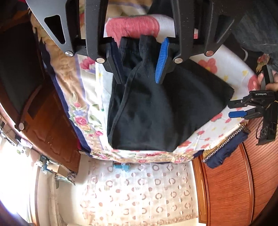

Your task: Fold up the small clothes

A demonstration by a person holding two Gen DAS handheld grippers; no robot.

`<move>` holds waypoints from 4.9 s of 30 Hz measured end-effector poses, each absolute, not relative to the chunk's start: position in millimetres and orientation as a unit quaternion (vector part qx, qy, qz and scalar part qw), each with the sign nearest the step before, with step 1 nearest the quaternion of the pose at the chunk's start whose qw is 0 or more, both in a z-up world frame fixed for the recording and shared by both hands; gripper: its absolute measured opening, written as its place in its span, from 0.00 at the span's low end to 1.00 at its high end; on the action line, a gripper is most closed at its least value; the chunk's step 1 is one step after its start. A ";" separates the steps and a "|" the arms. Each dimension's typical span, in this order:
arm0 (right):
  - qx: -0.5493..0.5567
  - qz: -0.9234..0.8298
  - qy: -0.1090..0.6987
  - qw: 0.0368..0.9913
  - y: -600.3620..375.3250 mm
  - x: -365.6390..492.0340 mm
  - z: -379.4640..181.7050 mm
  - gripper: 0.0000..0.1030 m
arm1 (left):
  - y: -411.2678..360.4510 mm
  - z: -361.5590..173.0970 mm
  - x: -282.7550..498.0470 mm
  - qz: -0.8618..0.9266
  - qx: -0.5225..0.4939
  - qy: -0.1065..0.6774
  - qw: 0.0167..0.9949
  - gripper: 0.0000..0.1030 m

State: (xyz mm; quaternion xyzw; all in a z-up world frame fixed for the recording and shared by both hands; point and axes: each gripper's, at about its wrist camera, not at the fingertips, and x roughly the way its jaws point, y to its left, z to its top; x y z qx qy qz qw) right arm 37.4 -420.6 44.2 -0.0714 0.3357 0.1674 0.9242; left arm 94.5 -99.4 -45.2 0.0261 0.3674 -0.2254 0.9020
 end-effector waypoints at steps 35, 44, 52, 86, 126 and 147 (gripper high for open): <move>-0.049 0.160 0.376 0.911 -421.2 64.8 -2.2 0.37 | -107.1 -63.5 100.5 -0.230 0.013 0.407 0.884 0.64; -0.054 0.155 0.371 0.914 -414.6 58.1 -1.8 0.37 | -110.9 -57.7 94.9 -0.247 0.018 0.396 0.884 0.46; -0.058 0.163 0.368 0.914 -414.1 57.5 -1.9 0.37 | -114.9 -63.1 94.6 -0.257 0.025 0.406 0.877 0.44; -0.024 0.206 0.222 0.953 -418.6 163.1 67.0 0.06 | -98.3 23.3 219.0 -0.232 -0.014 0.317 0.919 0.05; -0.093 0.165 0.331 0.924 -379.8 228.9 71.9 0.37 | -98.1 -20.5 303.2 -0.267 -0.007 0.399 0.877 0.35; -0.063 0.129 0.310 0.940 -385.5 264.2 107.5 0.37 | -98.7 -22.8 342.1 -0.220 -0.010 0.401 0.889 0.35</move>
